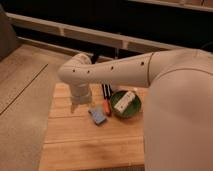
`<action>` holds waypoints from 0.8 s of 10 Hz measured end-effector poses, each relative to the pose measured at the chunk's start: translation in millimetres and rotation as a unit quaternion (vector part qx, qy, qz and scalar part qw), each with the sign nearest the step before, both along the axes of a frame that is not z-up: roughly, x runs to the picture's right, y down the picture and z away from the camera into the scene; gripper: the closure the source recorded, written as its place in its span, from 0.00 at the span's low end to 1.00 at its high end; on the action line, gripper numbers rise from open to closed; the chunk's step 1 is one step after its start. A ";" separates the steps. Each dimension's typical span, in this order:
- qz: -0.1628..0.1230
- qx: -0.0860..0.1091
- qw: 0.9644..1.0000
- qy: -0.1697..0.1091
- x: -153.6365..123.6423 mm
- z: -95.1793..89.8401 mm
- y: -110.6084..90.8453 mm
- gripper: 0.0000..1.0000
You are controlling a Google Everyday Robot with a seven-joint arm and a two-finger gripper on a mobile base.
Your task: Place the eraser on the white sponge
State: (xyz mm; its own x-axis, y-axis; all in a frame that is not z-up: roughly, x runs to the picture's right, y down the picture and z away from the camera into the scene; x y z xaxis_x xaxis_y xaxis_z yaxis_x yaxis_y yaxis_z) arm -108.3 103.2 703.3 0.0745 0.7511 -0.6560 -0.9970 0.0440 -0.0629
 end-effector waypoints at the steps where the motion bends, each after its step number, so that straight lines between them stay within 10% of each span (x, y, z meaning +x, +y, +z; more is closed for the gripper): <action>1: -0.004 0.001 1.000 -0.002 -1.9 1.4 -0.3 0.35; 4: -0.061 0.062 0.995 -0.057 -31.0 31.9 -28.0 0.35; 8: -0.108 0.168 0.973 -0.117 -30.0 69.5 -93.0 0.35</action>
State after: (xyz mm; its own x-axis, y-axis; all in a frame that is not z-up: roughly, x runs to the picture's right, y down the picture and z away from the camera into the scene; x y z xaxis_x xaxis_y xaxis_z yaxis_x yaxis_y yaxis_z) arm -138.3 10.1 772.8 0.3730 0.8700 -0.3224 -0.9221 0.3090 -0.2329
